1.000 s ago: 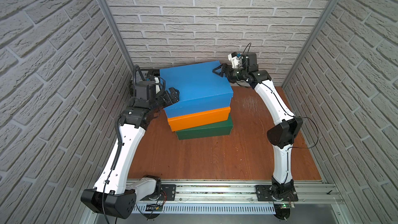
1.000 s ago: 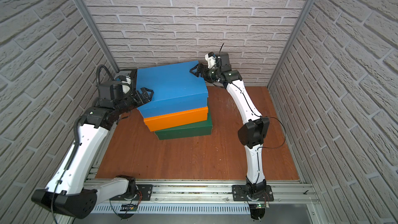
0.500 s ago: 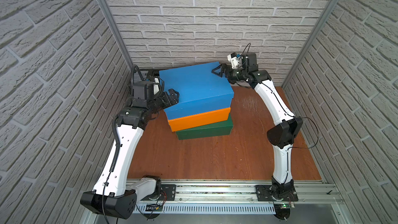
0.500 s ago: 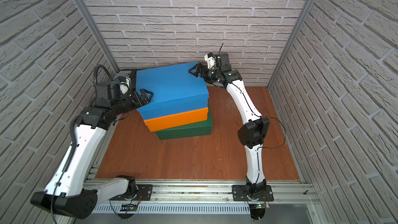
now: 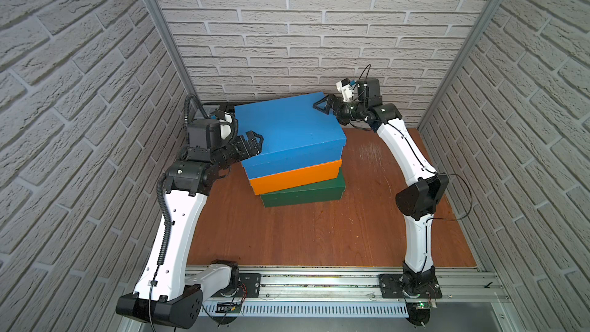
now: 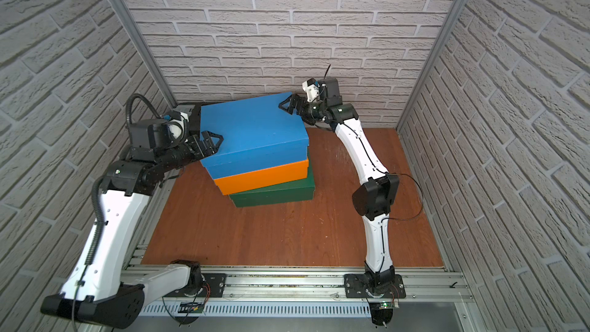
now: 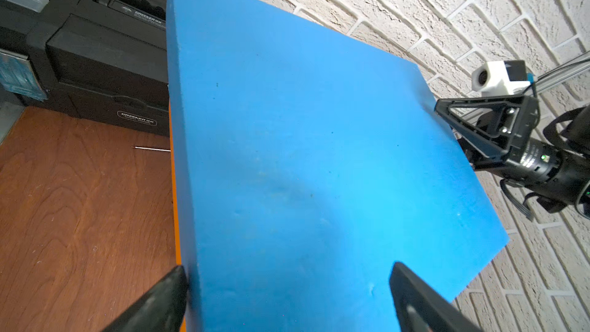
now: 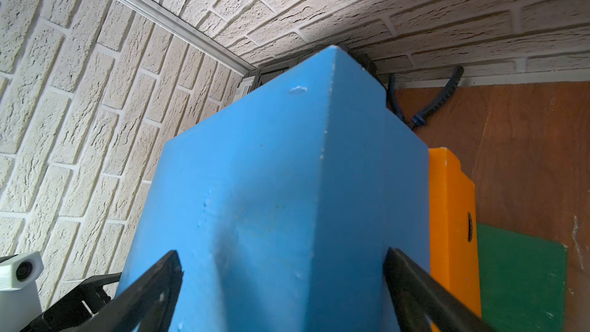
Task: Stack the shoeboxes
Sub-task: Adjust the shoebox, then adjust the shoeboxes in the shoebox.
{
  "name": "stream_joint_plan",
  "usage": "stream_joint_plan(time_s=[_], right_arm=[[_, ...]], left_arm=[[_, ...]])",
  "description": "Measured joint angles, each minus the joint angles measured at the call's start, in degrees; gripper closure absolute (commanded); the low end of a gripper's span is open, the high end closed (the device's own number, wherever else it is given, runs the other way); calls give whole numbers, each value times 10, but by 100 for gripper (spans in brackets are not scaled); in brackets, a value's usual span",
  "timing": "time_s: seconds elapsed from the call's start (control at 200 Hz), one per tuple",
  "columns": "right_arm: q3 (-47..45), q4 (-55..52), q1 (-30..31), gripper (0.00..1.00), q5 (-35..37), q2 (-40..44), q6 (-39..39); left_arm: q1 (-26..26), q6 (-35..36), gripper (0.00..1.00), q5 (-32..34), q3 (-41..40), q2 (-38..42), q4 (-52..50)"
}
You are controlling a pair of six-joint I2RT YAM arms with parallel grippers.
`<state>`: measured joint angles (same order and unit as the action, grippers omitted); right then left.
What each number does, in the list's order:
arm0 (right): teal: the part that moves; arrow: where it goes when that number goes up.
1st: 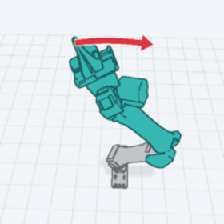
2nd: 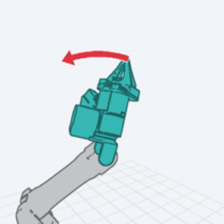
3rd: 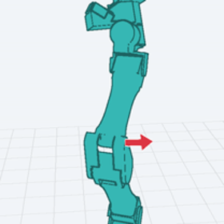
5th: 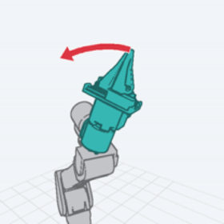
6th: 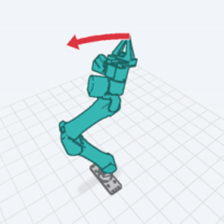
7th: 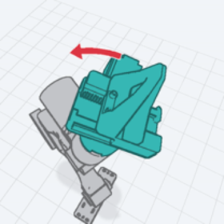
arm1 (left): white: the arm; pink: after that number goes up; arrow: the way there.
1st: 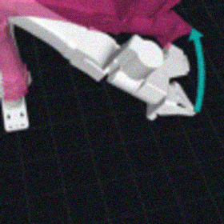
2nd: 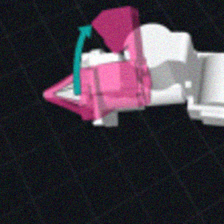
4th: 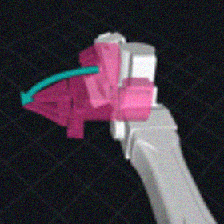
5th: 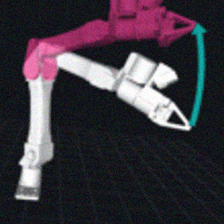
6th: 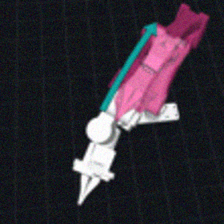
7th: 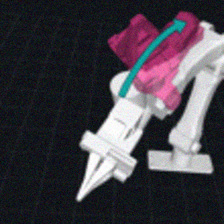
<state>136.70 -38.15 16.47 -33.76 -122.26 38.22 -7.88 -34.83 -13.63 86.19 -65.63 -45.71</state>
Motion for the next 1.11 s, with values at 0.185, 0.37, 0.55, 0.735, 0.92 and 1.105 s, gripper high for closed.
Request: stream_joint_plan(time_s=[0.185,0.37,0.55,0.735,0.92,1.105], right_arm=[[0,2,-8,0,-3,0,3],[0,3,-26,0,-5,1,5],[-21,14,-56,0,-6,19,9],[-123,44,-91,21,-4,87,20],[-267,79,-123,54,-1,168,26],[-366,102,-128,88,-12,188,18]], left_arm=[[30,6,2,-7,15,0,-11],[84,8,2,-9,28,2,-11],[133,4,2,-22,16,3,-1],[188,-14,9,-45,-41,1,16],[246,-41,29,-80,-120,-6,39],[255,-47,59,-106,-157,-32,46]])
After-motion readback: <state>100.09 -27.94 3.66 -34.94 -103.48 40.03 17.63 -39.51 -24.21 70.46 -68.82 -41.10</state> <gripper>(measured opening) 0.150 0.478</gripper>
